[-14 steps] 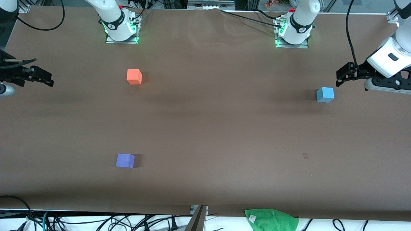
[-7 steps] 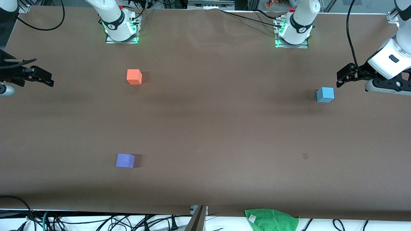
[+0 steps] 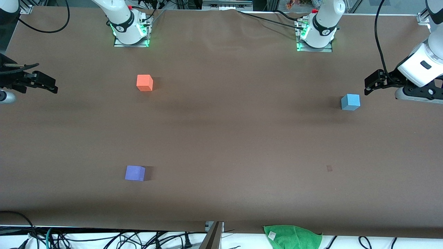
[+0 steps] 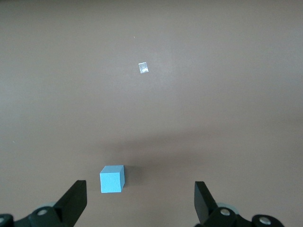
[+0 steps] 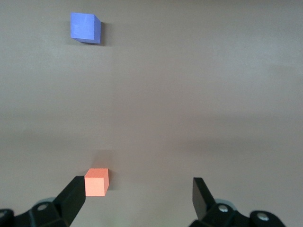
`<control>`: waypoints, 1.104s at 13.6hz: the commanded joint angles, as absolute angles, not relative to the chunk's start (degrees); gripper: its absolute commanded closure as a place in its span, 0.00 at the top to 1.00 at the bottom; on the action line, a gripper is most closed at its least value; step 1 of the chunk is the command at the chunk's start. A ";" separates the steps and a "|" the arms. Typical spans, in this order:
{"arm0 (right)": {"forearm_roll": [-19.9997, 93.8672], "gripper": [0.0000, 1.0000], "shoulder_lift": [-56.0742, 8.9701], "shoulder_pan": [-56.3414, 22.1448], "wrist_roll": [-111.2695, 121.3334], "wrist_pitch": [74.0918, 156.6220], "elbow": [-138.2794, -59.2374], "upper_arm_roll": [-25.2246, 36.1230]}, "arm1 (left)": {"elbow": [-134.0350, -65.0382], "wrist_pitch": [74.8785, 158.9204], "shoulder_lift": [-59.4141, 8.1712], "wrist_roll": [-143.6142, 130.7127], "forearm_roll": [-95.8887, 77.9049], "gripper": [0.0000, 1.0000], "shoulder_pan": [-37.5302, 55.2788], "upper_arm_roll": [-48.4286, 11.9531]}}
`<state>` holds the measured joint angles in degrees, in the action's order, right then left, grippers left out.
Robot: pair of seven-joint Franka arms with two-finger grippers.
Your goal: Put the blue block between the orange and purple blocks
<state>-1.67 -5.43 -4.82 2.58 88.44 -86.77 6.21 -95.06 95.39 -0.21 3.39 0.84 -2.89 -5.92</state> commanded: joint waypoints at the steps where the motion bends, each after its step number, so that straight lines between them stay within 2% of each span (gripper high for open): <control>1: -2.11 1.00 -5.27 -4.66 2.55 88.42 -86.40 5.89 | -93.25 94.31 -2.01 4.13 1.85 1.00 -2.81 -6.15; 5: -2.11 1.00 -5.45 -4.48 2.72 88.86 -86.40 5.89 | -93.25 93.87 -5.78 3.60 1.58 1.00 -3.86 -5.71; 8: -2.02 1.00 -5.36 -4.48 2.72 88.86 -86.40 5.89 | -94.21 90.36 -7.46 4.31 2.20 1.00 -7.63 -5.54; 10: -2.11 1.00 -5.45 -4.48 2.72 88.86 -86.40 5.89 | -94.30 91.75 -9.57 4.39 2.46 1.00 -12.37 -5.54; 11: -2.11 1.00 -5.45 -4.48 2.81 88.86 -86.40 5.89 | -96.13 92.80 -9.49 5.18 4.03 1.00 -12.74 -5.54; 13: -2.11 1.00 -5.45 -4.57 3.07 88.86 -86.40 5.89 | -101.40 100.24 -7.05 8.69 6.85 1.00 -12.74 -5.97; 15: -2.20 1.00 -5.62 -4.57 3.25 88.86 -86.40 5.89 | -110.52 108.15 -4.15 9.23 6.86 1.00 -14.40 -6.15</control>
